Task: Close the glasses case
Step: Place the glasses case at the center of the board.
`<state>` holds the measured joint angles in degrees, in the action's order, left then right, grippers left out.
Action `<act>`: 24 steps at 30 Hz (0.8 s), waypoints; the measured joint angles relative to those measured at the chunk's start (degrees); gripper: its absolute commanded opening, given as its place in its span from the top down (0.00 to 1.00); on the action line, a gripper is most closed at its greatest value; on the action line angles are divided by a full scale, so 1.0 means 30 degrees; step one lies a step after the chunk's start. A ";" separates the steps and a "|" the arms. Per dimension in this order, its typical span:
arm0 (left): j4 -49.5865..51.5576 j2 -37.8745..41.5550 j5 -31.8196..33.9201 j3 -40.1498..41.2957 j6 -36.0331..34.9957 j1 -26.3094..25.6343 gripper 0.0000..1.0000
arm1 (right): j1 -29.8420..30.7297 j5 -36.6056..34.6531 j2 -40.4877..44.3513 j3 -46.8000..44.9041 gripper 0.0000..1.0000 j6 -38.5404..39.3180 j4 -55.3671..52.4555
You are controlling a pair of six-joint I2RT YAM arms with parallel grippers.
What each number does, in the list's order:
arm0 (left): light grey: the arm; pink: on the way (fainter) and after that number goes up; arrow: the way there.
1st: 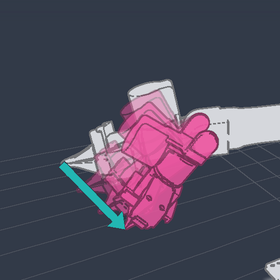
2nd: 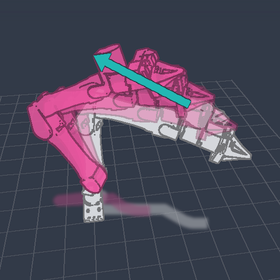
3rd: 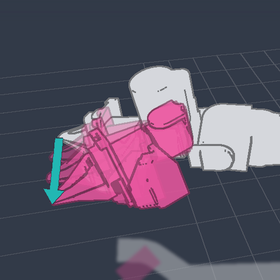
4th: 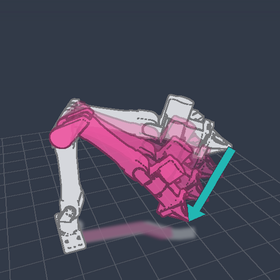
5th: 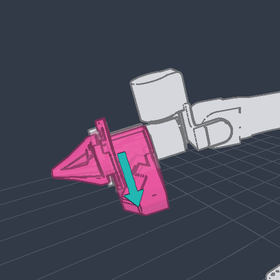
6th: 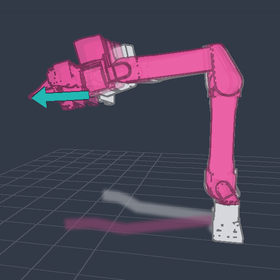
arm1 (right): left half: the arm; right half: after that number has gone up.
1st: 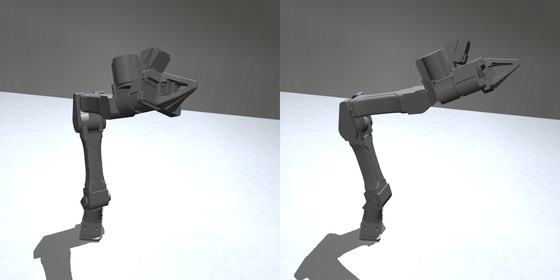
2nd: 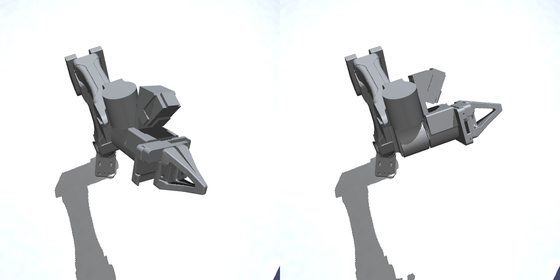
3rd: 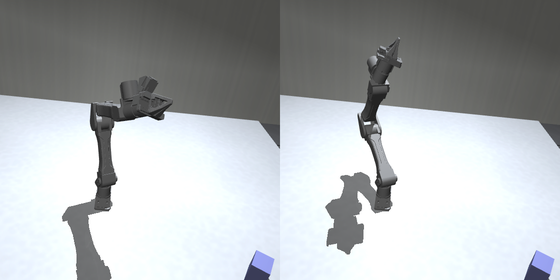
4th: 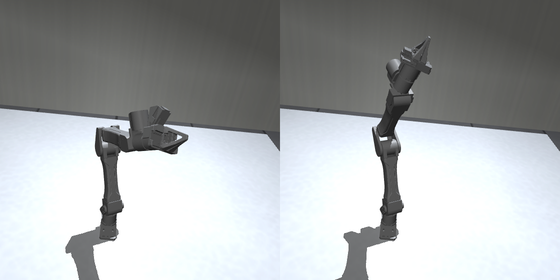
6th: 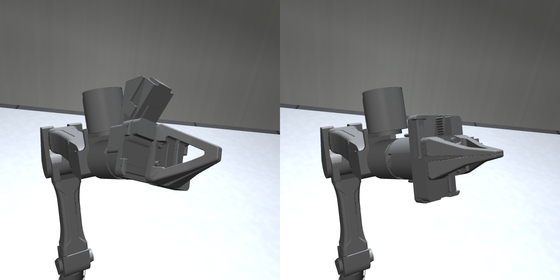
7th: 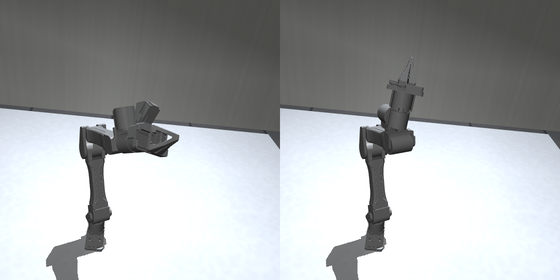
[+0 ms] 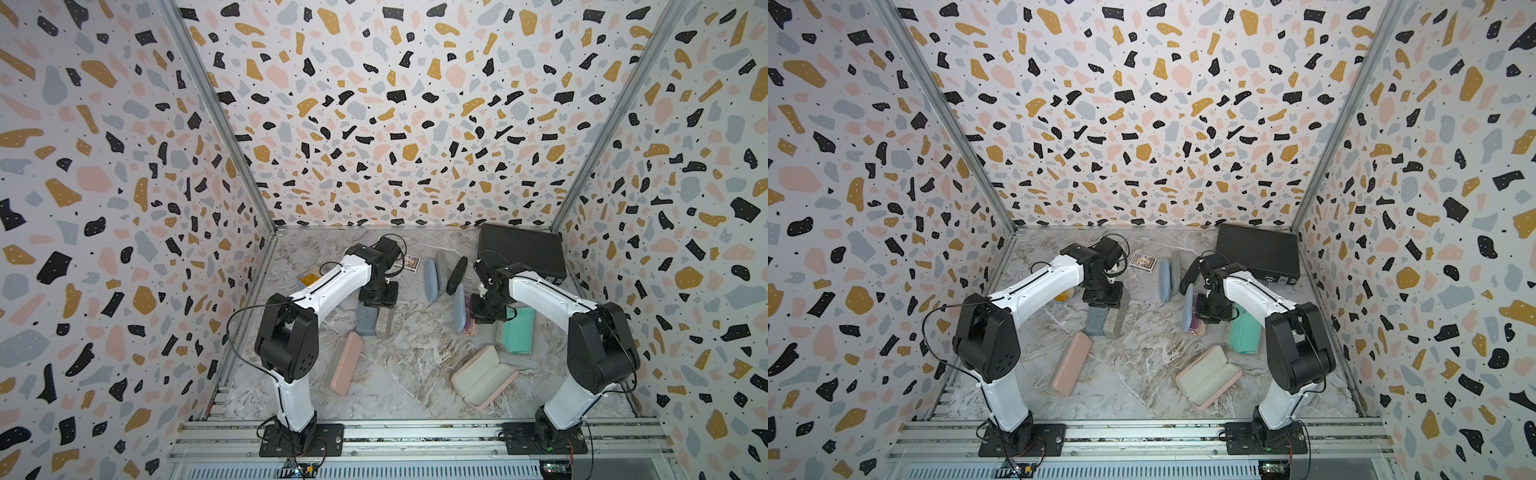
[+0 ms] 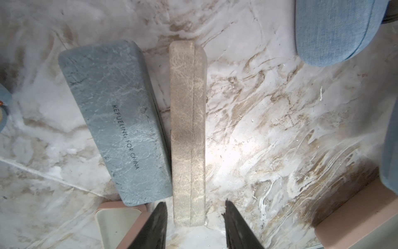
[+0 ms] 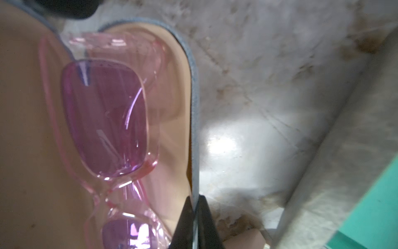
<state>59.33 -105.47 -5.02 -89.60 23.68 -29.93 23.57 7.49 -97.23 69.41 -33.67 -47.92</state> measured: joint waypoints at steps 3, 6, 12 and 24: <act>0.0175 0.0350 -0.0007 0.0000 0.0168 0.0000 0.55 | 0.0954 -0.0007 -0.0022 0.0007 0.92 -0.0204 0.0022; 0.0248 0.0933 -0.0022 0.0000 0.0350 0.0000 0.55 | 0.1778 -0.0007 -0.0357 0.0138 0.92 -0.0393 0.0015; 0.0277 0.1741 -0.0189 0.0000 0.0525 0.0000 0.55 | 0.2630 -0.0087 -0.1464 0.0590 0.92 -0.0809 0.0313; 0.0131 0.1756 -0.1049 0.0386 0.0838 0.0000 0.55 | 0.3191 0.0138 -0.2943 0.1064 0.87 -0.1209 0.1005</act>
<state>59.72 -100.20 -8.16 -88.44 26.20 -29.93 33.15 7.90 -106.06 72.60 -37.30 -44.91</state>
